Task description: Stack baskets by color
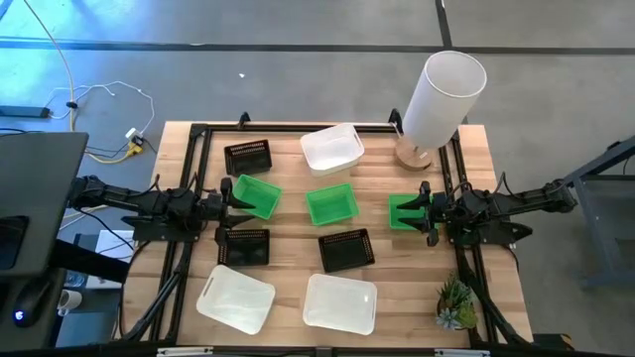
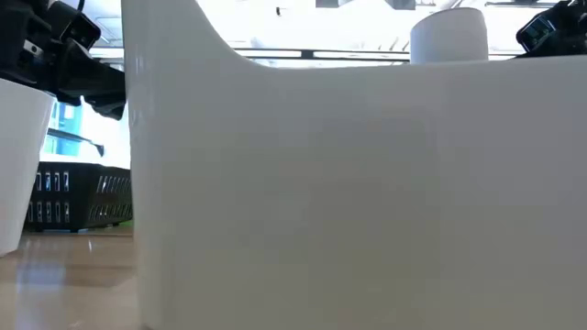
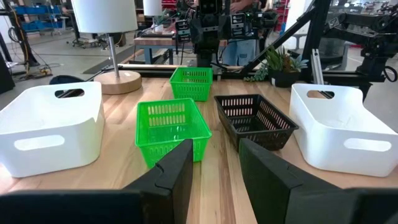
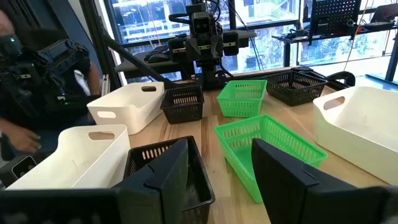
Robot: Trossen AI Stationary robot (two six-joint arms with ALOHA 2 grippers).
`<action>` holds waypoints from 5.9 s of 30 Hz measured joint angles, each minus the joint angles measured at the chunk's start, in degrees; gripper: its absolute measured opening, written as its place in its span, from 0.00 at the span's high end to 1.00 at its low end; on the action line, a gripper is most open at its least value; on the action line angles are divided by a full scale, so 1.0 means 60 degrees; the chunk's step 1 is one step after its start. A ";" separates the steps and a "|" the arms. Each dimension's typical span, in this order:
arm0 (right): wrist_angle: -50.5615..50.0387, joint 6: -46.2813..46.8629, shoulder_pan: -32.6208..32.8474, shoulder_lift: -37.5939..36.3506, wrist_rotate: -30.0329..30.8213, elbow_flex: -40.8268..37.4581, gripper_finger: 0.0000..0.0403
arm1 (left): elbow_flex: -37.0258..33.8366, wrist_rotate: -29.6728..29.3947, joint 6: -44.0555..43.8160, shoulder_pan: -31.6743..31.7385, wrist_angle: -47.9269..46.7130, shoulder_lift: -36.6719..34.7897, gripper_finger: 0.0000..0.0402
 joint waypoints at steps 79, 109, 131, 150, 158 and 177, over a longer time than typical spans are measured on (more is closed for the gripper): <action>0.0018 -0.0819 0.0000 0.0000 0.0458 0.0000 0.59 | 0.0000 0.0007 -0.0089 -0.0003 0.0000 -0.0002 0.70; 0.0738 0.0433 0.0000 0.0004 0.0874 0.0004 0.59 | 0.0000 -0.0103 -0.0838 0.0012 0.0000 -0.0002 0.70; 0.1738 -0.0040 0.0000 0.0763 0.1034 0.1603 0.59 | 0.0000 -0.1078 -0.1260 0.0012 0.0004 -0.0002 0.70; -0.2478 0.1491 0.0446 0.7191 0.0085 0.5932 0.59 | 0.0000 -0.1333 -0.1258 0.0012 0.0004 -0.0001 0.70; -0.3157 0.2172 0.1646 0.9344 0.0092 0.7481 0.59 | 0.0000 -0.1330 -0.1257 0.0011 0.0000 -0.0001 0.70; -0.3195 0.3121 0.2914 1.2932 0.0039 0.9165 0.59 | 0.0000 -0.1330 -0.1260 0.0008 -0.0004 0.0000 0.70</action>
